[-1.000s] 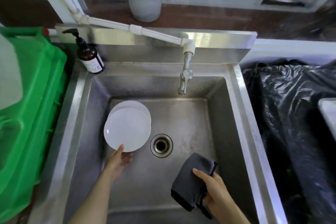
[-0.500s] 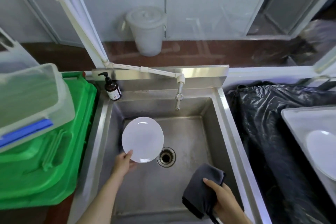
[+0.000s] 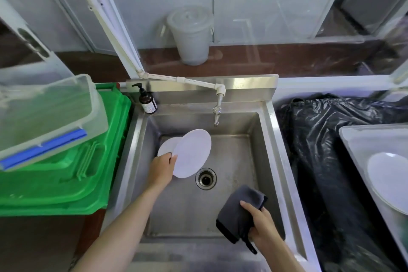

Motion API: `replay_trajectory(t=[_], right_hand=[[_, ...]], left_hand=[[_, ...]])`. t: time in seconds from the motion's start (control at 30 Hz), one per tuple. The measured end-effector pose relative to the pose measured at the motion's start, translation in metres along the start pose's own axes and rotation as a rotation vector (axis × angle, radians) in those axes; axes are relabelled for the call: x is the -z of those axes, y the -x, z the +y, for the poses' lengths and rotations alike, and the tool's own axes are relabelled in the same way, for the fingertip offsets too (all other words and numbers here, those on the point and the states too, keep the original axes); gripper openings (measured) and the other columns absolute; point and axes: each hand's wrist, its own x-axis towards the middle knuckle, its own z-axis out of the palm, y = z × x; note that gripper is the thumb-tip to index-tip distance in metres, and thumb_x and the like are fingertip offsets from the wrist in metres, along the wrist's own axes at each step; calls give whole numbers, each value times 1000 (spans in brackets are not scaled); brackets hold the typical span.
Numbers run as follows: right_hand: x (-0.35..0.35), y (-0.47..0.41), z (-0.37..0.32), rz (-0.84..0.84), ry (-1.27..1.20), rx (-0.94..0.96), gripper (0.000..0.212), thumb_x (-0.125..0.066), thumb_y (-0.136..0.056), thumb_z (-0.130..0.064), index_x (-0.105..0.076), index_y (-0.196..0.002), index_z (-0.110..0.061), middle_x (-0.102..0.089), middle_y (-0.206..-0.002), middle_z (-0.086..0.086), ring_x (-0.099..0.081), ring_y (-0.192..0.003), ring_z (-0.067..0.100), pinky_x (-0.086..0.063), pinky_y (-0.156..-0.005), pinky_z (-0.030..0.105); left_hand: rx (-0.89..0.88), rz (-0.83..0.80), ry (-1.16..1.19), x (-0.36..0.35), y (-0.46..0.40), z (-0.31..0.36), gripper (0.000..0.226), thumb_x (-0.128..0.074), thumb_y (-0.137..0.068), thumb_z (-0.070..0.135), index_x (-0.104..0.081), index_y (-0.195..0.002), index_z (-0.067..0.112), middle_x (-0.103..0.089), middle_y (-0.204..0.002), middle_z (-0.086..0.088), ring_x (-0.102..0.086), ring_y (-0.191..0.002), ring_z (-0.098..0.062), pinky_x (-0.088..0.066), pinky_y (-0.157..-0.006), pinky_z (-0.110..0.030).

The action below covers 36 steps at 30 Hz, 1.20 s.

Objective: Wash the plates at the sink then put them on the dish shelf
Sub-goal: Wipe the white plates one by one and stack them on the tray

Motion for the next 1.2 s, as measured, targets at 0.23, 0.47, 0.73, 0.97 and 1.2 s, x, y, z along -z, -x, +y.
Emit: replay_trajectory(t=[0.23,0.47,0.73,0.97,1.2], right_hand=[[-7,-5,-20,-58,-30,-2,30,-76,-91,-3,-63,-117,-3,-72,-113,22,-68,-106,41,-58,-85,47],[-14,-15,-33,-87,-36,-19,20,-75,-92,-4,-62,-108,-3,-71,-104,20,-68,-98,37,-56,-82,44],[-11,-24,-48,-68,90,77,27,-81,-89,-13,-62,-106,-6,-73,-105,19,-71,-99,39,-60,-92,52],[-5,-15,-66,-97,128,204,22,-77,-94,-26,-64,-106,-13,-75,-100,10,-73,-94,33,-61,-76,41],[-29,4,-94,-104,498,739,10,-73,-94,-27,-65,-95,-32,-74,-91,-10,-69,-89,9,-61,-80,38]], left_hand=[[-162,3,-252,16,6,32,39,-43,-110,31,-43,-75,13,-67,-84,-21,-55,-74,-41,-31,-60,-40],[-271,-8,-351,26,14,56,34,-43,-110,29,-55,-85,8,-72,-96,-19,-64,-92,-45,-41,-70,-44],[-281,-23,-375,32,32,67,39,-31,-113,31,-52,-143,17,-73,-114,-16,-66,-99,-43,-51,-74,-45],[-66,77,-59,10,62,75,36,-36,-111,30,-54,-142,25,-71,-112,-5,-65,-103,-33,-44,-75,-37],[279,71,915,-16,103,95,30,-47,-110,38,-62,-136,37,-65,-137,15,-57,-131,-12,-46,-112,-39]])
